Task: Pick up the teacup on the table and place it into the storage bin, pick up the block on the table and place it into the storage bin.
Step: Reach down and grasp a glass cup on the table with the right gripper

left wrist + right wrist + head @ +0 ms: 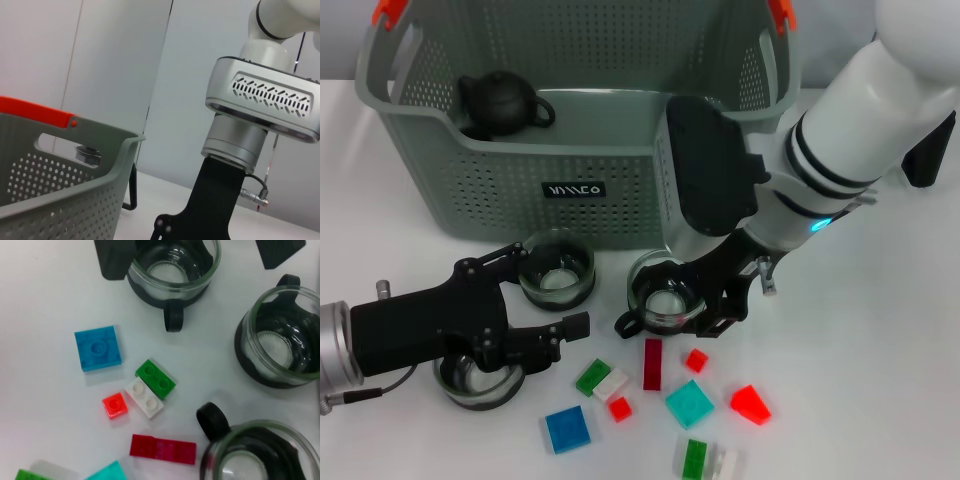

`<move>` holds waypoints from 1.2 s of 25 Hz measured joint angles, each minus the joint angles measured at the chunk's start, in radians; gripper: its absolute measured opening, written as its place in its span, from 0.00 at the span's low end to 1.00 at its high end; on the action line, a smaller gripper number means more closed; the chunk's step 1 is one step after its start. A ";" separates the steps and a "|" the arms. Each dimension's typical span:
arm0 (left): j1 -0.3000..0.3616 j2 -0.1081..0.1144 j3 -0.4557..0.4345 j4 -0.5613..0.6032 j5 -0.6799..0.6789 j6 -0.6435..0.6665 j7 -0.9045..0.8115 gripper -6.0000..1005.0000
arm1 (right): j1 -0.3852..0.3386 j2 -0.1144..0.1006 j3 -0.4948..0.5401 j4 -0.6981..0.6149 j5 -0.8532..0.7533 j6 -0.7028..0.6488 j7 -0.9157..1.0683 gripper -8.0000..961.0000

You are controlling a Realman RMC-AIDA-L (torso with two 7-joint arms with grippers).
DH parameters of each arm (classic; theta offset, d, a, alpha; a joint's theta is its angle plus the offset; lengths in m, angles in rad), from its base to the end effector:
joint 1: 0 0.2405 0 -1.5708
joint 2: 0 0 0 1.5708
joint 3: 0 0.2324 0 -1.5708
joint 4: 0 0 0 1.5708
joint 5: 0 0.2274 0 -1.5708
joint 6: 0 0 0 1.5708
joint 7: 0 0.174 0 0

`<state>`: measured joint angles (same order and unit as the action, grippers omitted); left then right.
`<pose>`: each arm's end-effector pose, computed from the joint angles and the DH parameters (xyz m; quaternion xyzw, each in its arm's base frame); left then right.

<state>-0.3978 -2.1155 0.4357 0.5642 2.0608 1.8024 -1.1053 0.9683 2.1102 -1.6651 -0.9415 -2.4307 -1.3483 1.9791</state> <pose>-0.2680 0.2746 -0.0125 -0.9118 -0.1857 -0.3409 0.1339 0.0981 0.3688 -0.1185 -0.9702 -0.0834 -0.2265 0.0205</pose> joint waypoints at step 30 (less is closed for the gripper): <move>0.004 -0.001 0.000 0.000 0.003 0.000 0.004 0.89 | 0.030 0.004 -0.102 0.126 0.079 0.134 0.006 0.70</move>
<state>-0.3942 -2.1162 0.4356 0.5645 2.0638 1.8024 -1.1016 0.9981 2.1138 -1.7672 -0.8155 -2.3515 -1.2143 1.9849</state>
